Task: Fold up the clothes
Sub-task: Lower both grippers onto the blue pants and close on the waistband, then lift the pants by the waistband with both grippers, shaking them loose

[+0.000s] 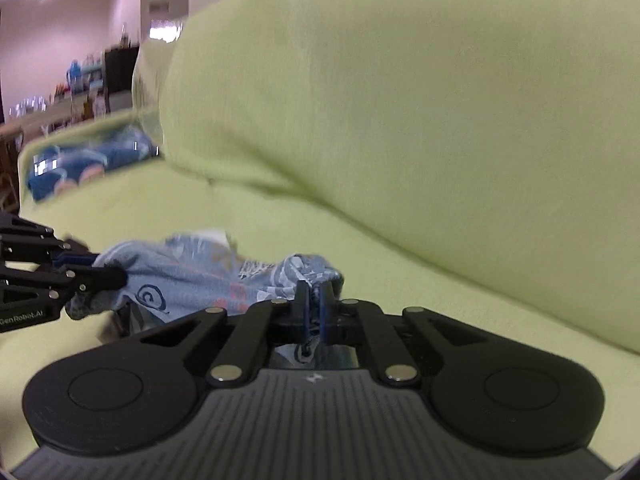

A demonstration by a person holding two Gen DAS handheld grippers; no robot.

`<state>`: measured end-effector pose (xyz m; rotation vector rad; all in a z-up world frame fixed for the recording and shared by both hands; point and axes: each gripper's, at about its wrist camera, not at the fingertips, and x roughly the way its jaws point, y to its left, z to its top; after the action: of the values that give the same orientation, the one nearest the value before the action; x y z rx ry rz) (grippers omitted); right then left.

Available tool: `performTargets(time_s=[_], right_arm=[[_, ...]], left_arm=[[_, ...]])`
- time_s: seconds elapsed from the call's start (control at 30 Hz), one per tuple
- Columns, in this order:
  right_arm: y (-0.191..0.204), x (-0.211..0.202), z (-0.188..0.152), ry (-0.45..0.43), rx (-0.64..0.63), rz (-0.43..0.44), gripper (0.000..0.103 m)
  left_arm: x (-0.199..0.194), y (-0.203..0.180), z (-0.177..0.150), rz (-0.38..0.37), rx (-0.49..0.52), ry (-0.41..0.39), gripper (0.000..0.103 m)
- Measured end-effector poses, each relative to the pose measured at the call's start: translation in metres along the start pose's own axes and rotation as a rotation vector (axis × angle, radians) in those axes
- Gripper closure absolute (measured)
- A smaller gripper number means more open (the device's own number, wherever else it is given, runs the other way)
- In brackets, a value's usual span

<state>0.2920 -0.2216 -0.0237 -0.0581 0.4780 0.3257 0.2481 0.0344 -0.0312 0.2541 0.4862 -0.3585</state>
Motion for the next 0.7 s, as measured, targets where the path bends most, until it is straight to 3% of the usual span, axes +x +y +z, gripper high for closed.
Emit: performTargets(time_s=[0.27, 0.57, 0.7], right_arm=[[-0.018, -0.154, 0.029, -0.132, 0.027, -0.083, 0.100], [-0.026, -0.356, 0.004, -0.204, 0.049, -0.261, 0.100], [-0.029, -0.432, 0.002, -0.244, 0.045, -0.354, 0.103]], left_arm=[[-0.096, -0.079, 0.029, -0.197, 0.053, -0.087, 0.096], [-0.197, -0.185, 0.044, -0.525, 0.112, -0.185, 0.096], [-0.237, -0.213, 0.058, -0.626, 0.111, -0.229, 0.096]])
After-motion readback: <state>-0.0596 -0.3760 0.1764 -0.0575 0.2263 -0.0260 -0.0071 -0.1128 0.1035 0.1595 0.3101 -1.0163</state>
